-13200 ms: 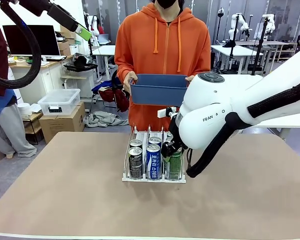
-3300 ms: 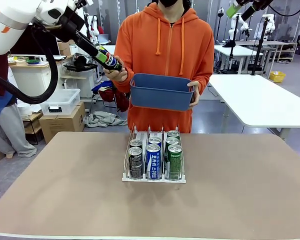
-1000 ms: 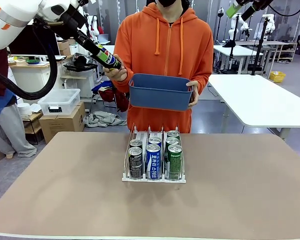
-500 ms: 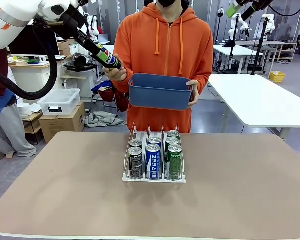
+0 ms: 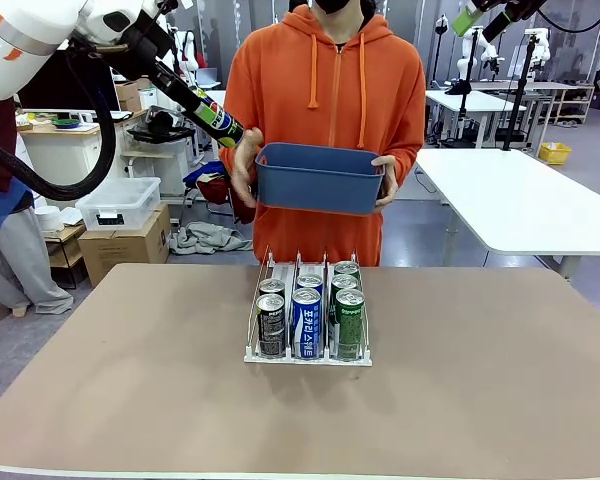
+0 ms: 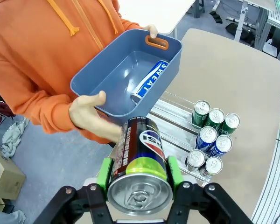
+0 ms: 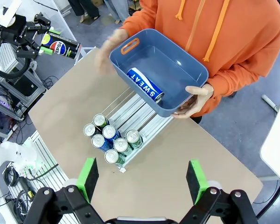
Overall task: Fill the beverage cans into the dispenser.
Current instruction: Place the picked Pepsi coke in the line of the Automatic Can Dispenser with the same cans.
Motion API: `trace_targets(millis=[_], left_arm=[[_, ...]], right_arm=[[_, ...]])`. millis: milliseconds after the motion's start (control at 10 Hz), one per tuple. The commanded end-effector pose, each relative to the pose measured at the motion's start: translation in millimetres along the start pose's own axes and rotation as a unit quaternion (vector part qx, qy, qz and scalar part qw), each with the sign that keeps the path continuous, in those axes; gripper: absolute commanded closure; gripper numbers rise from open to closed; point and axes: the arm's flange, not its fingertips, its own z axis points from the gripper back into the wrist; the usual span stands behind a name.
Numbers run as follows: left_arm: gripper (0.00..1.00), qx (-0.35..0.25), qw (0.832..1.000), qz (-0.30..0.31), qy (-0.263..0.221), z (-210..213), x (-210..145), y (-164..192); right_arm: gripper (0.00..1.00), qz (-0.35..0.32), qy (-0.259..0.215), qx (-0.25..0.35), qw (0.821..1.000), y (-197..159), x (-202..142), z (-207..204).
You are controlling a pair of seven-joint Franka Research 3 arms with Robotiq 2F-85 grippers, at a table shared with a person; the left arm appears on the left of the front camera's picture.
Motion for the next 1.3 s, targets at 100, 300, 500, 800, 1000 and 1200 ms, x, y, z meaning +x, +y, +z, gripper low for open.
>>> trace_targets(millis=[100, 300, 500, 800, 1000, 1200], left_arm=[[0.66, 0.002, 1.000, -0.001, -0.002, 2.9, 1.1, -0.7], [0.66, 0.002, 1.000, -0.001, -0.002, 2.9, 1.1, -0.7], [0.66, 0.002, 1.000, -0.001, -0.002, 2.9, 1.1, -0.7], [0.66, 0.002, 1.000, -0.001, -0.002, 2.9, 1.1, -0.7], [0.66, 0.002, 1.000, -0.001, -0.002, 2.9, 1.1, -0.7], [0.66, 0.002, 1.000, -0.001, -0.002, 2.9, 1.1, -0.7]], right_arm=[[0.00, 0.001, 0.001, 0.001, 1.000, 0.1, -0.9, 1.1], [0.00, 0.001, 0.001, 0.001, 1.000, 0.1, -0.9, 1.1], [0.00, 0.001, 0.001, 0.001, 1.000, 0.1, -0.9, 1.1], [0.00, 0.001, 0.001, 0.001, 1.000, 0.1, -0.9, 1.1], [0.00, 0.001, 0.001, 0.001, 1.000, 0.1, -0.9, 1.1], [0.00, 0.001, 0.001, 0.001, 1.000, 0.1, -0.9, 1.1]])
